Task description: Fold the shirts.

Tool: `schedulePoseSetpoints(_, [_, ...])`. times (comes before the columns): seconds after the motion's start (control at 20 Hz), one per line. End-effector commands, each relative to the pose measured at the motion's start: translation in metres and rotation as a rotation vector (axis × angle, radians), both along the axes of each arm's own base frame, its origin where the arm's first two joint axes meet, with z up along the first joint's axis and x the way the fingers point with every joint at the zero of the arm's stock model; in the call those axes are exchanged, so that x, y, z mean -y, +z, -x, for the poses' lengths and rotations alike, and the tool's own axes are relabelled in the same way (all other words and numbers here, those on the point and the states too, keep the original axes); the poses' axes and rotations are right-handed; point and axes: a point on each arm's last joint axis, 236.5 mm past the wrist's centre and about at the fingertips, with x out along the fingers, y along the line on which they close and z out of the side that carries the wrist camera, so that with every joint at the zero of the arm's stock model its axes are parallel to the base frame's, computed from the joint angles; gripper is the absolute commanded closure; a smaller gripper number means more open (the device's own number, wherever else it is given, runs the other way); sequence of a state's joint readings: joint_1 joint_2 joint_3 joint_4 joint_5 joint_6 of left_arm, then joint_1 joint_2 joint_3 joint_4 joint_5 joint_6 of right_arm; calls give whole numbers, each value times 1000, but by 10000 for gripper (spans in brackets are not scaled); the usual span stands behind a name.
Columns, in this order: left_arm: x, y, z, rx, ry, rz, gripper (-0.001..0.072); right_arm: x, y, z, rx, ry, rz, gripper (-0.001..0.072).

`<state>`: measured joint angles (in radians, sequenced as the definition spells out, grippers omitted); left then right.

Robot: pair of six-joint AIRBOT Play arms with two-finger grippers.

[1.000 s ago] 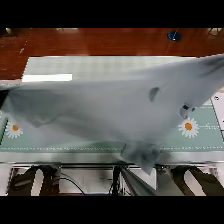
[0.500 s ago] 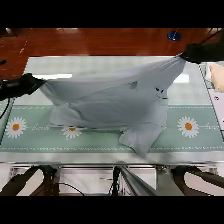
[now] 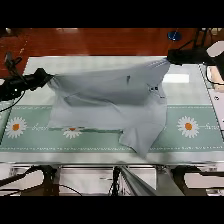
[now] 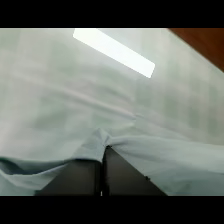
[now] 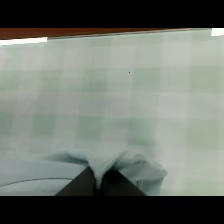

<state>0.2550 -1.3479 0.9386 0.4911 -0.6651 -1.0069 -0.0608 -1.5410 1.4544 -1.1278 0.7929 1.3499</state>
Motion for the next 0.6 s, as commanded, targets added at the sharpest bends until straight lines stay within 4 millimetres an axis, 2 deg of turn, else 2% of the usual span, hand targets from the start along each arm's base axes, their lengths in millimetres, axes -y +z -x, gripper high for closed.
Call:
schedulePoseSetpoints(0.0, [13, -35, -7, -51, -22, -1, 640, -10, -47, 7, -129, 21, -40, 692])
schedulePoseSetpoints(0.05, [18, -42, -7, -66, -32, 2, 610, -14, -58, 11, -168, 31, -56, 691])
schedulePoseSetpoints(0.1, [21, -48, -6, -79, -38, 5, 454, -19, -65, 15, -197, 37, -78, 649])
schedulePoseSetpoints(0.15, [22, -50, -5, -88, -38, 16, 279, -24, -69, 18, -217, 43, -103, 470])
schedulePoseSetpoints(0.2, [18, -44, -6, -94, -27, 46, 203, -28, -66, 20, -222, 52, -120, 380])
schedulePoseSetpoints(0.25, [12, -31, -7, -87, -36, 77, 202, -29, -55, 22, -211, 66, -124, 368])
schedulePoseSetpoints(0.3, [4, -12, -5, -72, -66, 108, 201, -26, -37, 24, -185, 85, -110, 354])
schedulePoseSetpoints(0.35, [-8, 10, -1, -58, -102, 139, 202, -20, -16, 28, -153, 99, -84, 342])
schedulePoseSetpoints(0.4, [-28, 26, 12, -69, -147, 138, 242, -8, 6, 36, -122, 112, -37, 341])
schedulePoseSetpoints(0.45, [-54, 25, 35, -151, -165, 104, 350, 11, 18, 51, -126, 127, 46, 254])
schedulePoseSetpoints(0.5, [-84, 11, 69, -297, -155, 64, 349, 36, 18, 69, -177, 124, 144, 200])
schedulePoseSetpoints(0.55, [-104, -3, 107, -434, -160, 50, 338, 67, 9, 94, -280, 108, 237, 200])
